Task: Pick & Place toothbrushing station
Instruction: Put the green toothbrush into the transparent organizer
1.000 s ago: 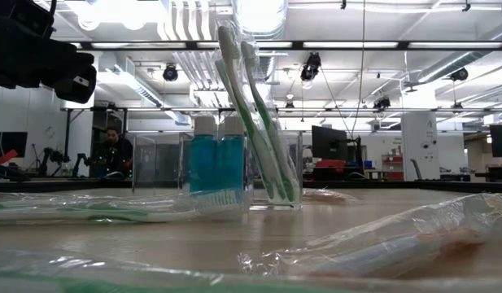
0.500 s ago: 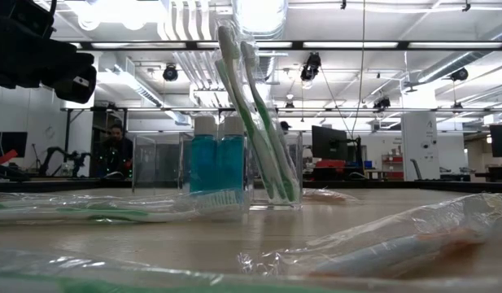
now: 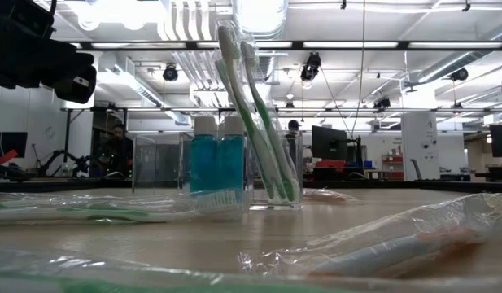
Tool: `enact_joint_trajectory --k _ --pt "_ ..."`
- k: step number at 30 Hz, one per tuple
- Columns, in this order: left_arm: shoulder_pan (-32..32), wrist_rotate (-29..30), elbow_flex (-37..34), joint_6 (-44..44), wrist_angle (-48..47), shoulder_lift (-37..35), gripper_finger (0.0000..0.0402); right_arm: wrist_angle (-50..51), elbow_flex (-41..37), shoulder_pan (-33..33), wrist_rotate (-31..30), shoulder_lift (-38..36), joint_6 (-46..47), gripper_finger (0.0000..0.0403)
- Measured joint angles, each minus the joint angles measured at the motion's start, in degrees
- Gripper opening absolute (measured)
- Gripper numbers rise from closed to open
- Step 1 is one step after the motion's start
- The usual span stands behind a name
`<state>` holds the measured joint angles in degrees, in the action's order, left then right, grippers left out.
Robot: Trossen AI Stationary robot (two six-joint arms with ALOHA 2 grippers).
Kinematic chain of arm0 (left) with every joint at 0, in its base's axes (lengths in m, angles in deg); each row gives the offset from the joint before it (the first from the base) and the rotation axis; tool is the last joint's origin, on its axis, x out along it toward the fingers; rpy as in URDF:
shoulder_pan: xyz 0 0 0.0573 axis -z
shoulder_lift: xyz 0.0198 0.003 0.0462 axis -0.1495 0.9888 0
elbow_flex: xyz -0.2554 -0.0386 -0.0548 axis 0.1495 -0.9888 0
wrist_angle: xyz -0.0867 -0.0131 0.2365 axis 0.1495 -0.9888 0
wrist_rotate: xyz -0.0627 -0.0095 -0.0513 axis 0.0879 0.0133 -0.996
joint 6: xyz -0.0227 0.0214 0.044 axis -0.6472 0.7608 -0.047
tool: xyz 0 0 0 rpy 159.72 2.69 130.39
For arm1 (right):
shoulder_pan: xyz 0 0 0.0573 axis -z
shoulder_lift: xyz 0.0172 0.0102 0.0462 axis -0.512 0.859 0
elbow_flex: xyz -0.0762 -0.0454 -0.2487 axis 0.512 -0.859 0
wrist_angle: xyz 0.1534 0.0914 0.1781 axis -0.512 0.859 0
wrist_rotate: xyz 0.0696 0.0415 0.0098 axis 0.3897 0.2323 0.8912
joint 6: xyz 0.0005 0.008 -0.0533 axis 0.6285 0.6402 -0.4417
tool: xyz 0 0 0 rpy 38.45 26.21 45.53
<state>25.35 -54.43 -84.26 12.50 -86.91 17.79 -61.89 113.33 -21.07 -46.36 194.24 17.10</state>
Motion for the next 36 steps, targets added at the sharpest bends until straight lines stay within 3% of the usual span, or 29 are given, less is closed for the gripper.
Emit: enact_joint_trajectory --k 6,12,22,36 --pt "-0.02 0.01 0.00 0.00 0.00 0.00 0.0108 0.09 0.00 0.77 0.89 0.00 0.26 0.0155" --pt "-0.02 0.01 0.00 0.00 0.00 0.00 0.0108 0.18 -0.04 3.38 8.64 0.00 0.64 0.0155" --pt "-0.02 0.01 0.00 0.00 0.00 0.00 0.0108 0.47 -0.04 5.48 14.56 -0.03 0.45 0.0145" --pt "-0.01 0.01 0.00 0.00 0.01 0.00 0.0108 3.31 -0.02 5.43 13.82 -0.30 4.00 0.0053"
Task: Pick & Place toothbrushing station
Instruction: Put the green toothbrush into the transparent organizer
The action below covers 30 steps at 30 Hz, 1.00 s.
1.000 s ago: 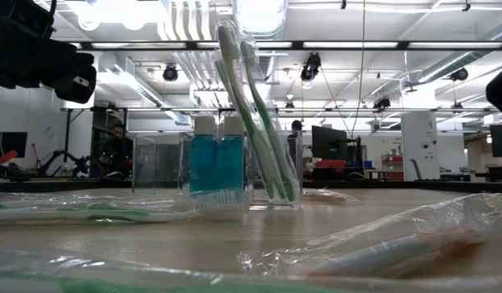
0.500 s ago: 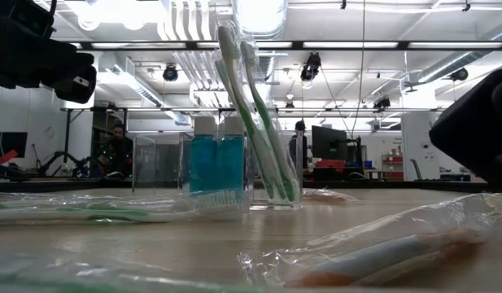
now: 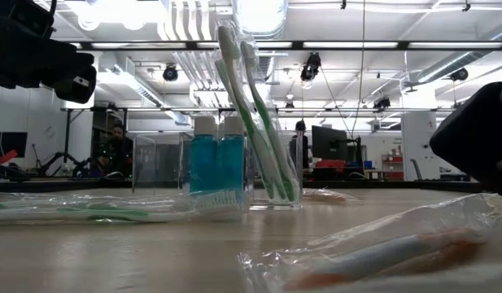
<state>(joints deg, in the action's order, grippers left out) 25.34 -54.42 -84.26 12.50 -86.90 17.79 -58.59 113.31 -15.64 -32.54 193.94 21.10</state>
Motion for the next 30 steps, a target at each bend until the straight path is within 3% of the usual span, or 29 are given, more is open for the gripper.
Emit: enact_joint_trajectory --k 9,21,30 --pt "0.00 0.00 0.00 0.00 0.00 0.00 0.0108 6.52 -0.07 -0.25 -0.17 -3.23 0.82 0.0028" --pt "0.01 -0.01 0.00 0.00 -0.01 0.00 0.0108 21.35 -0.09 -2.51 -9.46 -14.88 -0.87 0.0027" --pt "0.01 -0.02 0.00 0.00 -0.03 0.02 0.0108 36.03 0.07 -1.65 -2.41 -26.56 6.66 0.0027"
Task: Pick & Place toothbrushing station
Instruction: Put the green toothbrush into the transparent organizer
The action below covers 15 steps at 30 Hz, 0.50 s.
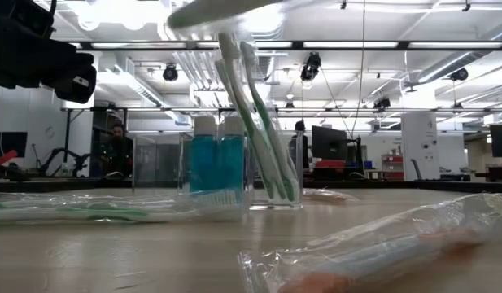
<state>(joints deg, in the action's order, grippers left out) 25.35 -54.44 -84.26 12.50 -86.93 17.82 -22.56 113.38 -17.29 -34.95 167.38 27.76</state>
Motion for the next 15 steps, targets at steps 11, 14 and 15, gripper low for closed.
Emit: enact_joint_trajectory --k 11,14,15 --pt "0.00 0.02 0.00 0.00 0.02 0.00 0.0108 17.05 4.07 3.20 4.89 -9.45 6.48 0.0027" --pt "0.00 0.02 0.00 0.00 0.00 0.00 0.0108 21.26 6.32 5.97 10.42 -9.50 6.50 0.0027" --pt "-0.02 0.01 0.00 0.00 0.01 0.00 0.0108 22.90 7.22 6.86 12.26 -9.34 6.51 0.0027"
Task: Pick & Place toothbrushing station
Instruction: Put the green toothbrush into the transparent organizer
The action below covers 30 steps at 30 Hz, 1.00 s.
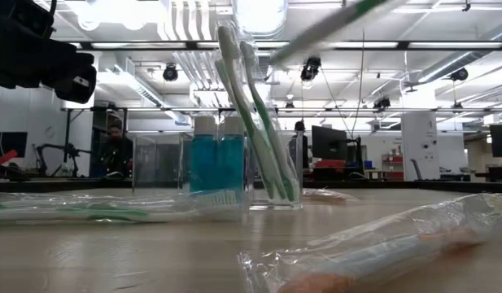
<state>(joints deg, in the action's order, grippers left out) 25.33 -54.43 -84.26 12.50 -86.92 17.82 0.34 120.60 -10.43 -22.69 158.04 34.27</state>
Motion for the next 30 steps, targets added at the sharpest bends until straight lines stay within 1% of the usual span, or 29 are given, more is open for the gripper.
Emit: enact_joint_trajectory --k 2,5,11,13,18,25,30 --pt "0.02 -0.01 0.00 0.00 0.01 -0.02 0.0108 3.27 2.16 1.58 1.92 0.42 -0.77 0.0027" --pt "0.02 0.01 0.00 0.00 0.01 0.00 0.0108 7.34 5.17 3.32 1.91 0.60 -3.34 0.0027" --pt "0.00 0.01 0.00 0.00 0.01 -0.02 0.0108 14.00 9.36 8.03 2.13 0.57 -3.51 0.0027" --pt "0.00 0.00 0.00 0.00 0.01 0.00 0.0108 14.97 10.01 9.77 3.27 0.53 -4.01 0.0027" --pt "0.00 -0.01 0.00 0.00 0.01 0.00 0.0108 16.76 10.33 14.24 10.76 0.56 -5.35 0.0027" --pt "0.01 -0.01 0.00 0.00 0.01 0.00 0.0108 16.55 10.33 17.97 13.43 0.57 -8.13 0.0027" --pt "0.00 -0.01 0.00 0.00 0.01 0.00 0.0108 15.97 10.37 20.32 15.88 2.13 -9.65 0.0027"
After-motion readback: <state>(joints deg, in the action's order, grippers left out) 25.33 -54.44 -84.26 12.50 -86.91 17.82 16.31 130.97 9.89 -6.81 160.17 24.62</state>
